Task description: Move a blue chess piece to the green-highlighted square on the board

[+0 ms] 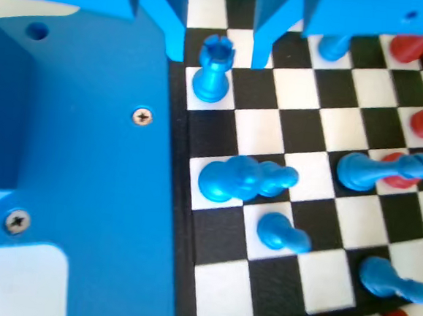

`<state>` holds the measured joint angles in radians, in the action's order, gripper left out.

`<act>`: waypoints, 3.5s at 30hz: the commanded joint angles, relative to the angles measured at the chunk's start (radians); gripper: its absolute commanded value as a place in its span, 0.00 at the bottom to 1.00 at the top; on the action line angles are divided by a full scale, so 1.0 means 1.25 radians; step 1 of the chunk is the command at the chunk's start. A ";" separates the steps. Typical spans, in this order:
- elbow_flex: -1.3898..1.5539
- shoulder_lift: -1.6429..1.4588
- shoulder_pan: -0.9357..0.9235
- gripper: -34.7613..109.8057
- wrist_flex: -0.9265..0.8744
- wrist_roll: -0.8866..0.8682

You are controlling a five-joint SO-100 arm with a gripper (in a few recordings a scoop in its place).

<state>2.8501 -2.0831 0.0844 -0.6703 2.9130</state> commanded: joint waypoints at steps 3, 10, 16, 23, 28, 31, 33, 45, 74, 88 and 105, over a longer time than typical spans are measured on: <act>0.004 0.007 0.006 0.34 0.009 0.028; 0.006 0.033 0.006 0.34 0.034 0.026; 0.009 0.050 0.007 0.34 0.056 0.025; 0.021 0.063 0.009 0.34 0.088 0.020; 0.031 0.067 0.009 0.33 0.109 0.020; 0.032 0.069 0.011 0.32 0.112 0.018; 0.032 0.069 0.013 0.30 0.112 0.012; 0.043 0.070 0.016 0.25 0.136 0.001; -0.383 0.134 0.018 0.25 -0.220 -0.309; -0.546 0.264 -0.012 0.25 -0.207 -0.631; -0.809 0.485 -0.033 0.25 -0.200 -0.853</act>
<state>1.9343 -1.4711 0.0399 -0.9020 1.8623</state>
